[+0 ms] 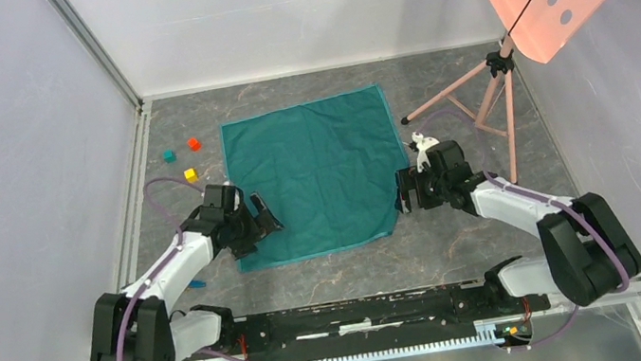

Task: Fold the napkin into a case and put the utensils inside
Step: Smooth out the napkin at the center of the board.

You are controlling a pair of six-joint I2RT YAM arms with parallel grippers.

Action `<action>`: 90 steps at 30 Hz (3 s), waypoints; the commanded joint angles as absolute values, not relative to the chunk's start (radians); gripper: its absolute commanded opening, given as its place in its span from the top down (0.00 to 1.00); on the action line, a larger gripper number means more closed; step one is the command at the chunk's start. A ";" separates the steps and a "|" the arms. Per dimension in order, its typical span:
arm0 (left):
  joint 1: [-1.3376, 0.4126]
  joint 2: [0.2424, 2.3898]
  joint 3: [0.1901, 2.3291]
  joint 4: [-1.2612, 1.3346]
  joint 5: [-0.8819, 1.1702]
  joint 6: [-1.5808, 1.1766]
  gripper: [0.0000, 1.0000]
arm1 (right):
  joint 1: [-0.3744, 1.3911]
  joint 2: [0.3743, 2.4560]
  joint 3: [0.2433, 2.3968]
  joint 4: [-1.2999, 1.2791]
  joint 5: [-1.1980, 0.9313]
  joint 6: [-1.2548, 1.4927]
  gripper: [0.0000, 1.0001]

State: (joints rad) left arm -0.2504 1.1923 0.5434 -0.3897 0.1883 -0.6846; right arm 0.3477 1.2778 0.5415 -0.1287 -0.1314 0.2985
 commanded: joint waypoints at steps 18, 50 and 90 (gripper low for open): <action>-0.230 0.875 0.829 -0.709 0.107 -0.580 0.00 | 0.385 1.269 0.475 0.155 -0.514 0.353 0.81; -0.249 1.012 0.609 -0.406 0.427 -0.727 0.00 | 0.492 1.258 0.672 -0.172 -0.664 0.307 0.61; -0.803 1.169 0.663 -0.065 0.164 -0.905 0.04 | 0.529 1.348 0.706 0.271 -0.625 0.623 0.20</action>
